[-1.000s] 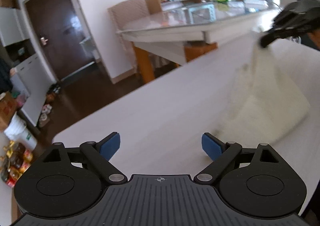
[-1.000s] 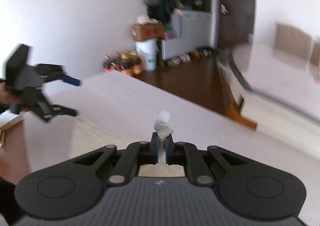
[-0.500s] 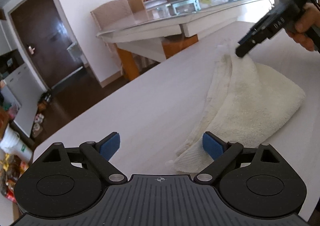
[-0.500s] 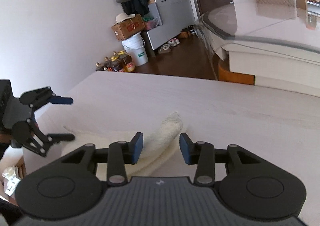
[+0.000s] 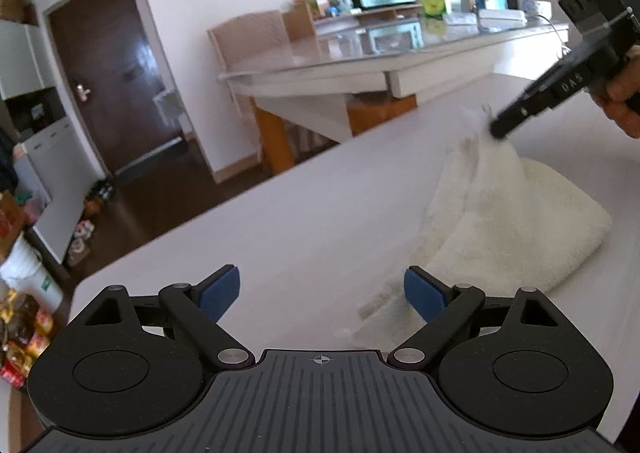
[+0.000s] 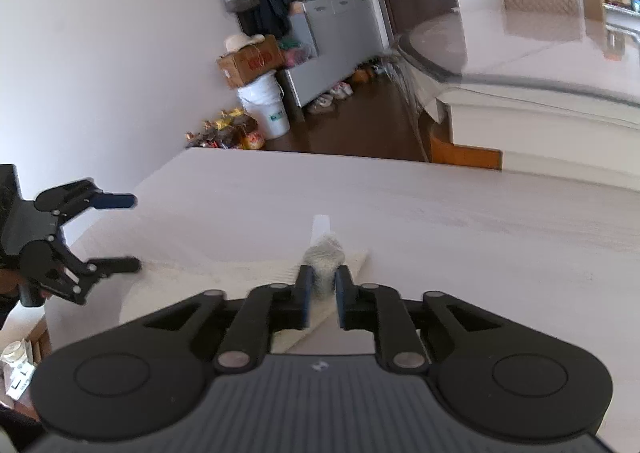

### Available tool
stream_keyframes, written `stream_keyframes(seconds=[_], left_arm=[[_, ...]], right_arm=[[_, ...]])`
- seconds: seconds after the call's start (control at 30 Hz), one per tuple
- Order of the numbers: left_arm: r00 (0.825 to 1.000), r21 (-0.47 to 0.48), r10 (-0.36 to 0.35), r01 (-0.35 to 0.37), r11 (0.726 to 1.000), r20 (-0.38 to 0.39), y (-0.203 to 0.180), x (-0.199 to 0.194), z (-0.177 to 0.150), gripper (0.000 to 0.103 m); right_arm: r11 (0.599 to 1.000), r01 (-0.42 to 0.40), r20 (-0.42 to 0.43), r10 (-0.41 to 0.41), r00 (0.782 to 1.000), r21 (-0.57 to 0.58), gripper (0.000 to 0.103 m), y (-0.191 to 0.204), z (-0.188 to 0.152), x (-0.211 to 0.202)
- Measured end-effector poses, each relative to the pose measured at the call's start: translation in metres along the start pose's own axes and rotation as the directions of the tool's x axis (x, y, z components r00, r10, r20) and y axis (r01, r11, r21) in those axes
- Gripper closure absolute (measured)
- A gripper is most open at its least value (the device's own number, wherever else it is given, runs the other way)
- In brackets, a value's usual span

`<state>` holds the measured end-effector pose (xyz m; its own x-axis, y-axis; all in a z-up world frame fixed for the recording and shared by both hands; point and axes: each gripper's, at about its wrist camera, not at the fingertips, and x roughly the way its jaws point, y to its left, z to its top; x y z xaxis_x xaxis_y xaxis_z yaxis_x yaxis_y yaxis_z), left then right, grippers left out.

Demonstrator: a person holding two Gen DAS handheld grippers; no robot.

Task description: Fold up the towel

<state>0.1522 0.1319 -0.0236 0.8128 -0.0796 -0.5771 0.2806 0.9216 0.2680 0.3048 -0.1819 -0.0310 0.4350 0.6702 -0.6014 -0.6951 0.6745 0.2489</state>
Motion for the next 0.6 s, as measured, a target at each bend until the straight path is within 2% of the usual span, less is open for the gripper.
stream_keyframes(seconds=[0.2,0.33,0.37,0.4,0.6], left_arm=[[0.999,0.060,0.038,-0.037,0.997,-0.015,-0.005,0.005,-0.002,0.009],[0.999,0.030,0.037,-0.036,0.999,-0.018,-0.004,0.004,-0.003,0.009],[0.999,0.028,0.037,-0.036,0.999,-0.016,-0.003,0.003,-0.003,0.010],[0.999,0.026,0.038,-0.038,0.999,-0.015,-0.002,0.003,-0.004,0.010],[0.998,0.008,0.053,-0.053,0.999,-0.021,0.001,0.002,-0.008,0.009]], right_arm=[[0.998,0.045,0.048,-0.043,0.998,-0.048,0.077,0.007,0.004,-0.006],[0.994,0.068,0.082,-0.061,0.995,-0.084,0.065,0.013,0.009,-0.011],[0.993,0.046,0.064,-0.040,0.997,-0.105,0.060,0.016,0.011,-0.008],[0.992,0.035,0.047,-0.029,0.998,-0.125,0.059,0.019,0.012,-0.005],[0.983,0.083,-0.014,-0.087,0.996,-0.166,0.060,0.025,0.010,0.016]])
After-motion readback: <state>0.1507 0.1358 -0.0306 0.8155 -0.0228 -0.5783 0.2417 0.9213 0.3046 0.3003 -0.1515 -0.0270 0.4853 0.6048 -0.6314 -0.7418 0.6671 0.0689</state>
